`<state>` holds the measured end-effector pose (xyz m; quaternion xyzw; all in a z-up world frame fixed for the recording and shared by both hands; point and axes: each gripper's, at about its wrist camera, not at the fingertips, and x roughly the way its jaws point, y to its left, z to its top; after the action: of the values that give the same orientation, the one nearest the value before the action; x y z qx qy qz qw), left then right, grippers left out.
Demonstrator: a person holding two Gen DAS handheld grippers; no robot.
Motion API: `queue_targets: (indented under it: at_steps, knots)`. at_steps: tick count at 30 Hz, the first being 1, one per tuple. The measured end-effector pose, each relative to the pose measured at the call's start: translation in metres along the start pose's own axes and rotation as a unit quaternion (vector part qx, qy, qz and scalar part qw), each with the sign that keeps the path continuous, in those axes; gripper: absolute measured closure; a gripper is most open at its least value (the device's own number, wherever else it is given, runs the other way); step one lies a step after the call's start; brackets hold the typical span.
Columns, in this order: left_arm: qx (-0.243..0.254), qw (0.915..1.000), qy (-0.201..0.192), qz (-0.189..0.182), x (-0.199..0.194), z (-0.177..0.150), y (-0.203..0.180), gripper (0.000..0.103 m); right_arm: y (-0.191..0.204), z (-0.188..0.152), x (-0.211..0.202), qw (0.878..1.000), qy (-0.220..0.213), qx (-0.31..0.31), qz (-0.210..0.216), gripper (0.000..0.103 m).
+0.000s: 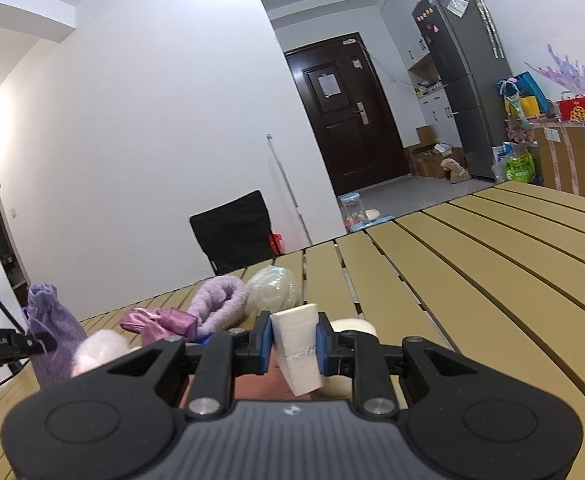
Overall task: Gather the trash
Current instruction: 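Carry the white paper in the right tool while the left tool carries the purple pouch toward the bin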
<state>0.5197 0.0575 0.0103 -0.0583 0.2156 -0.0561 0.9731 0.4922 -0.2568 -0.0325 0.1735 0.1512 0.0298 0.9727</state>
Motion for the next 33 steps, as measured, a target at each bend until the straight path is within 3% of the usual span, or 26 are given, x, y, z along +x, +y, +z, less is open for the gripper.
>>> queue_targets:
  at_steps: [17,33]
  knots:
    - [0.006,0.9995,-0.027,0.014,-0.123,-0.011,-0.031,0.097,0.03,0.0,-0.066,0.995,0.001,-0.048,0.088,0.082]
    - [0.001,0.9993,-0.033,0.015,-0.236,-0.054,-0.069,0.097,0.041,-0.03,-0.159,0.986,0.025,-0.089,0.136,0.082]
